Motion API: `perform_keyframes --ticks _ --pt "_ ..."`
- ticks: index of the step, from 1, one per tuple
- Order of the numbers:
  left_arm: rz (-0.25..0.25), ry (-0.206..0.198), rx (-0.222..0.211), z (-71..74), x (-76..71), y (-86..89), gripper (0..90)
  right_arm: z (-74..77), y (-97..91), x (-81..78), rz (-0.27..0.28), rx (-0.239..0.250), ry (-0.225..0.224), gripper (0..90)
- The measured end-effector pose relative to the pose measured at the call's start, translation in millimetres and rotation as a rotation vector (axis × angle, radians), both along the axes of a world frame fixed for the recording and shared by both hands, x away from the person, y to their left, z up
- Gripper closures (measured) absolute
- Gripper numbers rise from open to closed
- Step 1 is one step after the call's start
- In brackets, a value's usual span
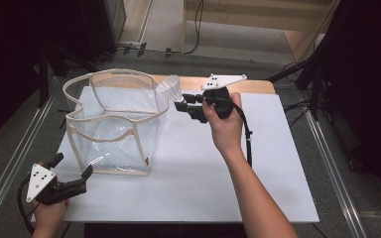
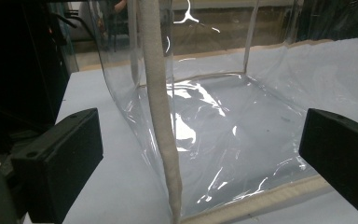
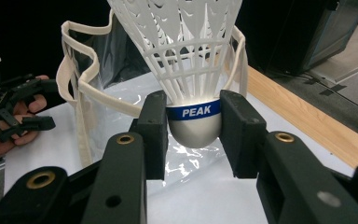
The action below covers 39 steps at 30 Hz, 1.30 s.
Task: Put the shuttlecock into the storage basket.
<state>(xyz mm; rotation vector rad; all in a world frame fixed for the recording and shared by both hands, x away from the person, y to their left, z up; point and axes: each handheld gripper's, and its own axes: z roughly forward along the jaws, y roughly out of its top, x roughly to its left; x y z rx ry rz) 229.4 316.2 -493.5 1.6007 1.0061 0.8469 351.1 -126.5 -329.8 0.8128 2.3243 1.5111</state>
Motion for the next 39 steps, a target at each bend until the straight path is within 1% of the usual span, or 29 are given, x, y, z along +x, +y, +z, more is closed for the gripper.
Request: perform_keyframes --ticks 3,18,29,36,39 --pt "-0.001 0.000 0.000 0.0 0.1 -0.1 0.0 0.9 3.0 1.7 0.006 0.002 -0.005 61.5" --pt "-0.001 -0.001 0.000 0.0 0.1 -0.2 0.0 1.5 19.3 7.6 0.023 0.004 0.001 61.4" --pt "-0.002 0.002 -0.003 0.2 0.2 0.2 0.0 -0.9 28.8 12.8 0.031 0.010 0.017 61.2" --pt "-0.001 0.001 -0.004 0.2 0.1 0.2 0.0 -3.3 33.9 16.1 0.020 0.006 0.021 61.1" --pt "-0.002 0.001 -0.003 0.2 0.1 0.1 0.0 -4.4 35.7 17.7 0.023 0.016 0.028 61.1"
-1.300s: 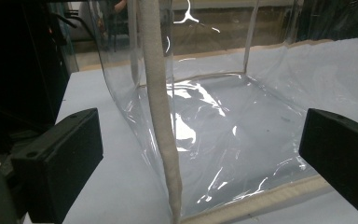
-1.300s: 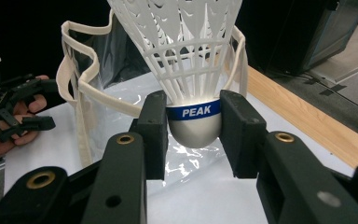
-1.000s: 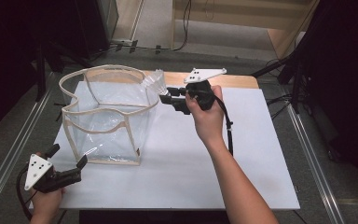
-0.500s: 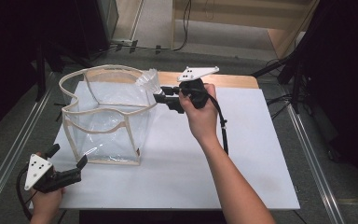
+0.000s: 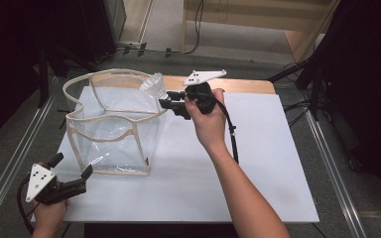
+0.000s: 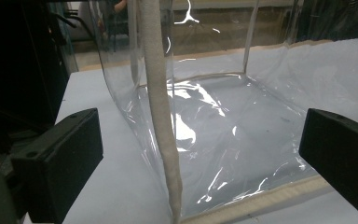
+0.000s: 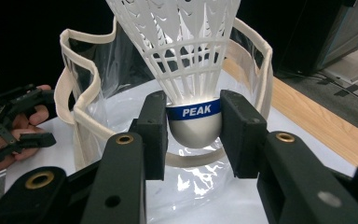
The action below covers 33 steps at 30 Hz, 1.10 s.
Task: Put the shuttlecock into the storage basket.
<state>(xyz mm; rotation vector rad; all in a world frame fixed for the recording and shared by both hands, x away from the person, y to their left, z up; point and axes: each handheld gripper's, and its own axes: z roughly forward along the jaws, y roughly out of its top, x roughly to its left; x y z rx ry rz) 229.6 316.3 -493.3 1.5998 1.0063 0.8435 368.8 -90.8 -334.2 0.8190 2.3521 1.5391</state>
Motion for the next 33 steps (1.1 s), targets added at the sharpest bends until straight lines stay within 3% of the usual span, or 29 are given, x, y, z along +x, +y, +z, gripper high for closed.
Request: perform_keyframes --ticks 8,11,16,21,23,33 --pt "0.001 -0.002 -0.001 0.1 0.2 0.6 0.0 -2.0 5.3 3.5 0.004 -0.001 0.015 57.5" --pt "0.000 -0.002 -0.004 0.1 0.2 0.7 0.0 -2.9 4.4 5.0 0.018 0.018 0.025 44.3" --pt "0.000 -0.002 -0.007 0.0 0.3 0.8 0.0 1.0 -2.1 2.2 -0.012 0.034 -0.005 26.1" --pt "0.000 -0.001 -0.006 0.1 0.4 1.0 0.0 1.4 -8.1 -3.3 -0.019 -0.006 -0.037 9.1" --pt "0.000 -0.002 -0.005 0.0 0.4 1.0 0.0 0.3 -10.6 -6.6 -0.060 -0.037 -0.050 0.0" --pt "0.001 -0.001 -0.002 0.0 0.4 0.8 0.0 -9.4 -34.8 -17.5 -0.082 -0.033 -0.077 0.0"
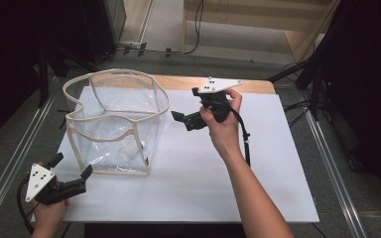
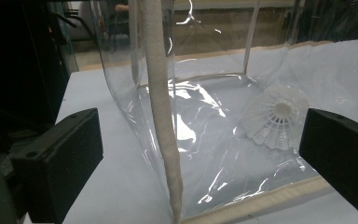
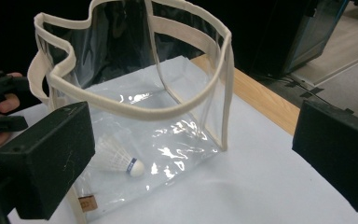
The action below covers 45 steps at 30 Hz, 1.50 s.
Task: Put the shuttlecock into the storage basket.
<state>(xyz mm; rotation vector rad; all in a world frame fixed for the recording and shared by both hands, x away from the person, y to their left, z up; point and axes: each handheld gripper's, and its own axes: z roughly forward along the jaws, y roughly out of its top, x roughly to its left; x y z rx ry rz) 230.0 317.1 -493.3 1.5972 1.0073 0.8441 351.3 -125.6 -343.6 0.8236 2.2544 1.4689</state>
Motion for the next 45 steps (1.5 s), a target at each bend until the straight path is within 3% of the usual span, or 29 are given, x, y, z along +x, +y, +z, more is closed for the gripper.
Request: perform_keyframes --ticks 10,17,45 --pt "0.000 0.000 0.000 0.0 -0.1 -0.1 0.0 -16.8 -16.4 -8.4 -0.019 0.006 0.004 0.0" --pt "0.001 0.000 0.002 0.0 -0.2 -0.4 0.0 -27.4 -24.4 -14.1 -0.027 -0.007 -0.018 0.0" --pt "0.002 -0.001 0.005 -0.3 -0.5 -1.1 0.0 -72.2 -61.2 -33.7 -0.090 0.008 0.015 0.0"
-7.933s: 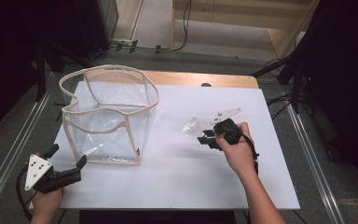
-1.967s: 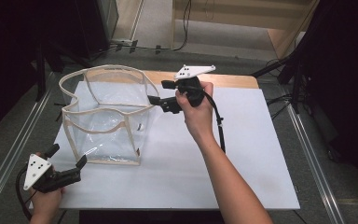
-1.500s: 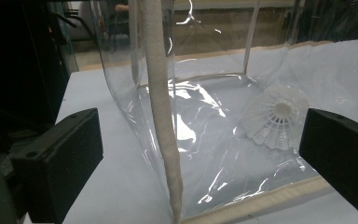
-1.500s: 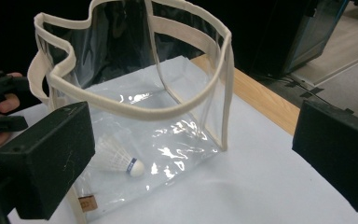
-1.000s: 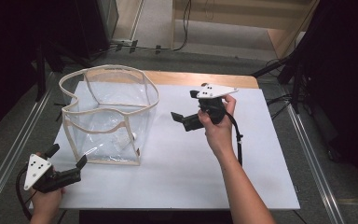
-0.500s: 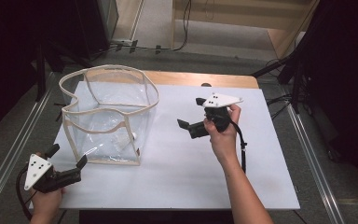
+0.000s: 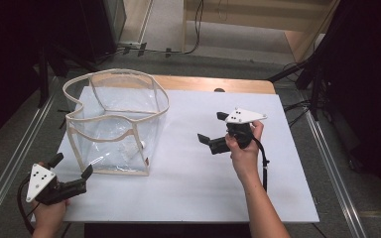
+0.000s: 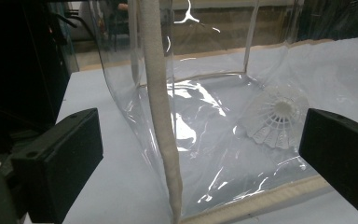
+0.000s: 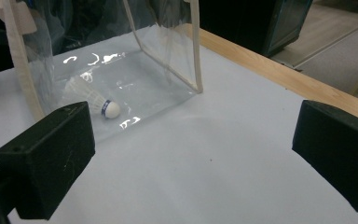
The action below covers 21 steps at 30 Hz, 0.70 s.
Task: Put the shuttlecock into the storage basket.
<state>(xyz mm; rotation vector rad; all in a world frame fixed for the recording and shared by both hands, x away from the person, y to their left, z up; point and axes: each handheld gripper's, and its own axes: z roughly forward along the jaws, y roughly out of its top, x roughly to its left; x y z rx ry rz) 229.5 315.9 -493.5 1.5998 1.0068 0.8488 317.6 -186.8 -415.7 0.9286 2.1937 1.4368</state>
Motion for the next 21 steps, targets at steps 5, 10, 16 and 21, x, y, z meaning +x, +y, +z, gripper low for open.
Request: perform_keyframes --ticks 5,10,16,21 --pt "0.000 0.000 0.000 0.0 -0.1 -0.1 0.0 -7.0 -8.4 -4.3 -0.011 0.009 0.007 0.0" --pt "0.000 0.000 0.000 0.0 -0.1 0.0 0.0 -13.4 -17.1 -8.1 -0.025 0.011 0.012 0.0" --pt "0.001 0.000 -0.001 -0.1 -0.2 -0.2 0.0 -20.8 -27.5 -12.8 -0.042 0.012 0.021 0.0" --pt "0.002 0.000 -0.001 -0.1 -0.1 -0.1 0.0 -27.3 -35.7 -16.4 -0.054 0.014 0.027 0.0"
